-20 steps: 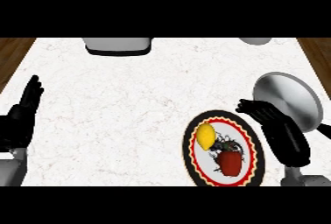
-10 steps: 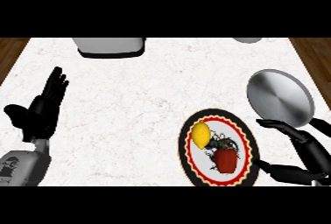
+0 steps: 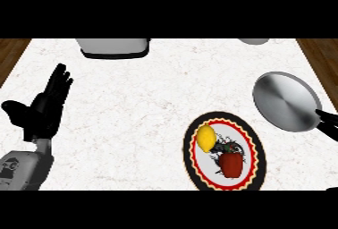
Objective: Pick the bell pepper from the plate and place it in the pan
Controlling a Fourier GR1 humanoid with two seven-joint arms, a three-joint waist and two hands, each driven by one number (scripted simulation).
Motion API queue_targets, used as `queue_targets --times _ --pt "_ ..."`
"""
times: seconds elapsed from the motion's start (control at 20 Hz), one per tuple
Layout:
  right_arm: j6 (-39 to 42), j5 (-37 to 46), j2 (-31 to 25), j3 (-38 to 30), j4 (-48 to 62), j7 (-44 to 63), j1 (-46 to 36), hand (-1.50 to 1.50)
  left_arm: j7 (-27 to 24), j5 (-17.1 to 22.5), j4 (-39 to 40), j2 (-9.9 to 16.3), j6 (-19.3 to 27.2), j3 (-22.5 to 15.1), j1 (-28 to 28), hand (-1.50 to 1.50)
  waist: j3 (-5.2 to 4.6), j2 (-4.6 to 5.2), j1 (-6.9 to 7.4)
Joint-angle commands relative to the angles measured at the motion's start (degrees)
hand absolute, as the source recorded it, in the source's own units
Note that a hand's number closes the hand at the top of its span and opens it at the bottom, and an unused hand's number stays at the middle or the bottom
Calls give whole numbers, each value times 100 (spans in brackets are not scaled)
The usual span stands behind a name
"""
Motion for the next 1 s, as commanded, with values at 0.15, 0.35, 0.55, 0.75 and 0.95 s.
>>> queue_targets --times 0.15,0.35,0.55,0.75,0.95 --pt "831 -459 -786 -316 -1495 2173 -381 -150 -8 -309 140 -281 173 -168 -183 0 -5 21 35" --pt "378 217 -178 428 -2132 3005 -860 -150 158 -4 116 -76 -247 152 -184 0 3 30 122" --pt "704 -71 11 607 -2414 4079 -1666 -150 -252 -235 -62 -407 -134 6 295 0 1 28 157" --pt "1157 -76 388 926 -1797 3650 -1680 -150 401 -338 -583 -245 -109 64 134 0 10 26 153" --pt "1219 139 904 1407 -2346 4320 -1844 -150 283 -395 -128 -337 -214 237 -172 0 7 26 104"
